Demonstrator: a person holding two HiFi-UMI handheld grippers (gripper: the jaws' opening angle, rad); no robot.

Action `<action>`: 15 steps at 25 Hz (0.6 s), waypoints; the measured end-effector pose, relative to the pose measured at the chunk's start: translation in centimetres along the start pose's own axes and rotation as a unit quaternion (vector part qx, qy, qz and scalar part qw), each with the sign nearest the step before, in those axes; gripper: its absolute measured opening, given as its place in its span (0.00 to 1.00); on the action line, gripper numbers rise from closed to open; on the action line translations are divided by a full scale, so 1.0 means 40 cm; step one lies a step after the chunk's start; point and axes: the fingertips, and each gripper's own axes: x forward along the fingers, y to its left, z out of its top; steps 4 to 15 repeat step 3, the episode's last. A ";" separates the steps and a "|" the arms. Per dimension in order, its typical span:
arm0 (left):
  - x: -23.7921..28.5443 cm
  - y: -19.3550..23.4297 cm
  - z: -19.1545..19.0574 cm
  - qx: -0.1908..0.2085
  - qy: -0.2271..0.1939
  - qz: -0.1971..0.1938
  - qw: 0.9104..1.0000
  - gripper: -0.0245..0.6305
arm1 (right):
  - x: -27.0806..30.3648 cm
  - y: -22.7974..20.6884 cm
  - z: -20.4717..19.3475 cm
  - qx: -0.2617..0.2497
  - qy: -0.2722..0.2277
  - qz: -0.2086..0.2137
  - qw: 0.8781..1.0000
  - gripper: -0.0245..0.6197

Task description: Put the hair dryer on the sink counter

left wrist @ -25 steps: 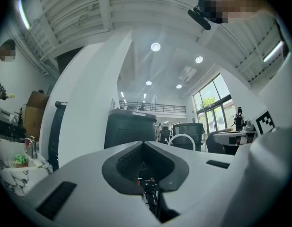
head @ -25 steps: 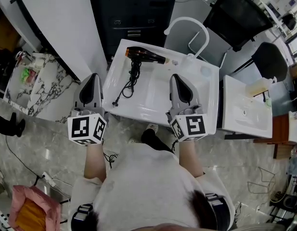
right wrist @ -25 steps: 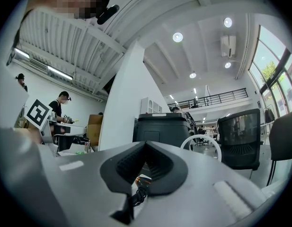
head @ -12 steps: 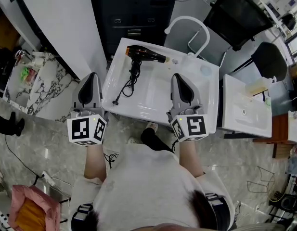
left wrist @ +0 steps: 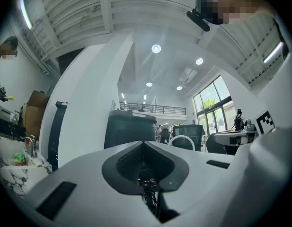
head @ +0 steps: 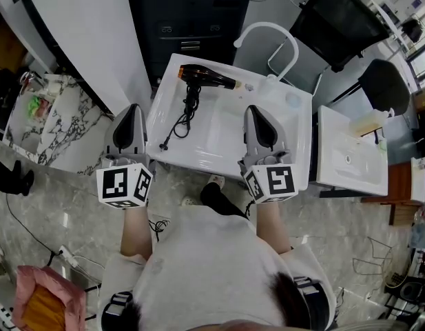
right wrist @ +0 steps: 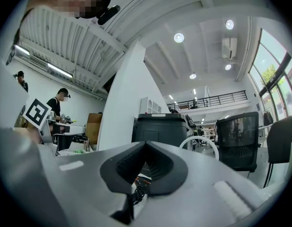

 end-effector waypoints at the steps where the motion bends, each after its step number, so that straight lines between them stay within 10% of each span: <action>1: 0.002 -0.002 -0.001 0.000 0.000 -0.001 1.000 0.05 | 0.000 -0.001 0.000 -0.001 0.000 0.000 1.000 0.05; 15: 0.005 -0.005 -0.002 0.001 0.001 -0.002 1.000 0.05 | 0.000 -0.004 0.000 -0.001 0.001 0.000 1.000 0.05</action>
